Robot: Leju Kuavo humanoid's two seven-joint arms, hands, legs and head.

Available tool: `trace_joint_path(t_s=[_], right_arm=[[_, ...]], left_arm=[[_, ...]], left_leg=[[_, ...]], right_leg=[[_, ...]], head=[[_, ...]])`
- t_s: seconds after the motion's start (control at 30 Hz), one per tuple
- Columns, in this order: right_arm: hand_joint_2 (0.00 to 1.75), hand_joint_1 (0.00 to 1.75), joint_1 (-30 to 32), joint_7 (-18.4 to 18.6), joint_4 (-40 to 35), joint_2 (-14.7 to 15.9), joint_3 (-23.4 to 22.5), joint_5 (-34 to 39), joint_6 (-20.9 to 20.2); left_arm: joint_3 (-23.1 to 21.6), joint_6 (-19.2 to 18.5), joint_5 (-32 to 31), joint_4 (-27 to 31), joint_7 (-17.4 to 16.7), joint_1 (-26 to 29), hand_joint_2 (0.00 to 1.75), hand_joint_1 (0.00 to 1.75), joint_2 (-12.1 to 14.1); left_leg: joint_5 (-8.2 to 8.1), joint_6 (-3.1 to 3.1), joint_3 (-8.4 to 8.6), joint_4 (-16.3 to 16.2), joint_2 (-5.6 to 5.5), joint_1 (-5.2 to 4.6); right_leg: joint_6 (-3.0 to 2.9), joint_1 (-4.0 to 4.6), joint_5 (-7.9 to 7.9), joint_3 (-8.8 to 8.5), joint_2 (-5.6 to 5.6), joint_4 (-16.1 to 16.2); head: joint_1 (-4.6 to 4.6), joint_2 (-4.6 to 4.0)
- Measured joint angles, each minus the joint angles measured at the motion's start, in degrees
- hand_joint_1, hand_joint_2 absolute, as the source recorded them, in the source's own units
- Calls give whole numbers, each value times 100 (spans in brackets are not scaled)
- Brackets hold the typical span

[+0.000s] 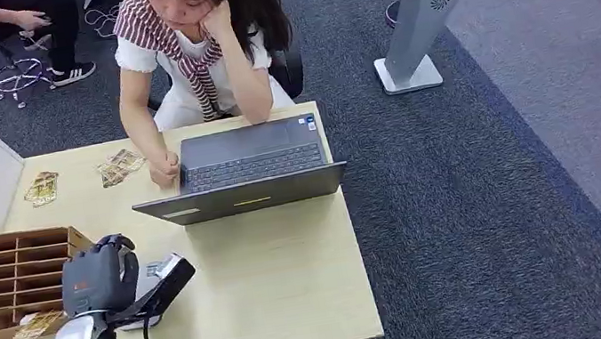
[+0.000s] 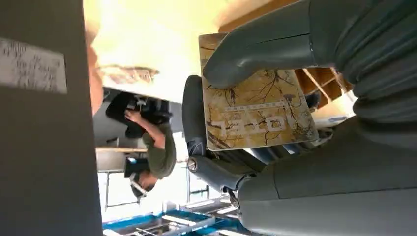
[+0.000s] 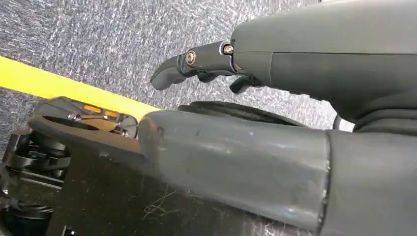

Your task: Pass the card to the sensor for recognition and then transmit it.

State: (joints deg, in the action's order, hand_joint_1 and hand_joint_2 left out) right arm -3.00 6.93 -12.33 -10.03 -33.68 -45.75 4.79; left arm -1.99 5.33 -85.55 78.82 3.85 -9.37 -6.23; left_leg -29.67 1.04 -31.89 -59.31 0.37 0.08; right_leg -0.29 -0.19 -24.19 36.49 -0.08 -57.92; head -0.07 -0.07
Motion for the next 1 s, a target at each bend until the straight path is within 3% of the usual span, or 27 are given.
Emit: trace_joint_path(t_s=[0.57, 1.0], right_arm=[[0, 0, -9, -2, -9, 0, -186, -304, -77], [0, 0, -29, -7, -9, -4, -262, -509, -79]], left_arm=[[33, -256, -103, -1023, -236, -320, 175, 175, 173], [293, 76, -136, -1600, -263, -548, 175, 175, 229]], left_leg=[[0, 0, -1, 0, 0, 0], [0, 0, 0, 0, -1, 0]], right_leg=[[0, 0, 0, 0, 0, 0], [0, 0, 1, -2, -1, -1]], head=[[0, -2], [0, 0]])
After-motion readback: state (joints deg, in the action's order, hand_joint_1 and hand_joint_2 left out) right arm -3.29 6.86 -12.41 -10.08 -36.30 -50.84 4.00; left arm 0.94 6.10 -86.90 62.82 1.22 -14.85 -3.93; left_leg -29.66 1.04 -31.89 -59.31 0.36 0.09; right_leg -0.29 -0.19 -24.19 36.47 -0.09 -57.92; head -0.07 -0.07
